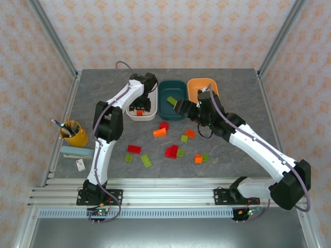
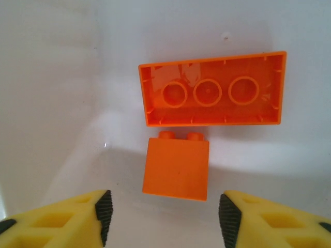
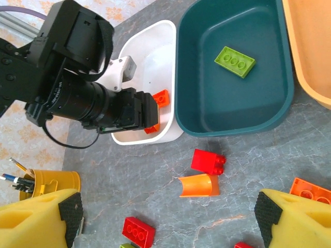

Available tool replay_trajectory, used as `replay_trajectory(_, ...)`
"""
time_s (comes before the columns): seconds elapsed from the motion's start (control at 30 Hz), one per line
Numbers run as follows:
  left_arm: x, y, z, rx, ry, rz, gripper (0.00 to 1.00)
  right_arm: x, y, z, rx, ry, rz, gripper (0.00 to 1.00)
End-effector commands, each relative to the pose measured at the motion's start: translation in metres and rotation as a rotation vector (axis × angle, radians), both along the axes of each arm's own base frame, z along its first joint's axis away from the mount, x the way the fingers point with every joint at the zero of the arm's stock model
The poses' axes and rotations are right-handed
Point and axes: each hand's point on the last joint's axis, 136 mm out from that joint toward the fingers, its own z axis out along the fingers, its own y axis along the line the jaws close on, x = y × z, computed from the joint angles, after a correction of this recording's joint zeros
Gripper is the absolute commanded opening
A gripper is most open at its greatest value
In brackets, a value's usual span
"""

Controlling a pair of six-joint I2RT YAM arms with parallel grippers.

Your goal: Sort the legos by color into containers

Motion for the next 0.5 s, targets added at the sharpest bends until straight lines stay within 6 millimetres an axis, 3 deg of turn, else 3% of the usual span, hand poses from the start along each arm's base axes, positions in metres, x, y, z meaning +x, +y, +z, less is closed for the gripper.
replay_trajectory(0.0,0.004,0.006,0.023,0.011,-0.030,0.015,0.63,0.000,-0.007,0.003,-0.016,0.002,-0.010,0.88)
replay_trajectory(0.23,0.008,0.000,0.086,-0.062,-0.179,0.051,0.69,-0.001,-0.008,-0.003,-0.093,0.014,0.024,0.86)
replay_trajectory(0.33,-0.003,-0.001,0.117,-0.123,-0.273,0.093,0.73,-0.006,-0.011,-0.015,-0.146,0.056,0.040,0.84)
replay_trajectory(0.47,-0.033,-0.004,0.159,-0.260,-0.423,0.155,0.75,-0.012,-0.022,-0.033,-0.235,0.118,0.014,0.79)
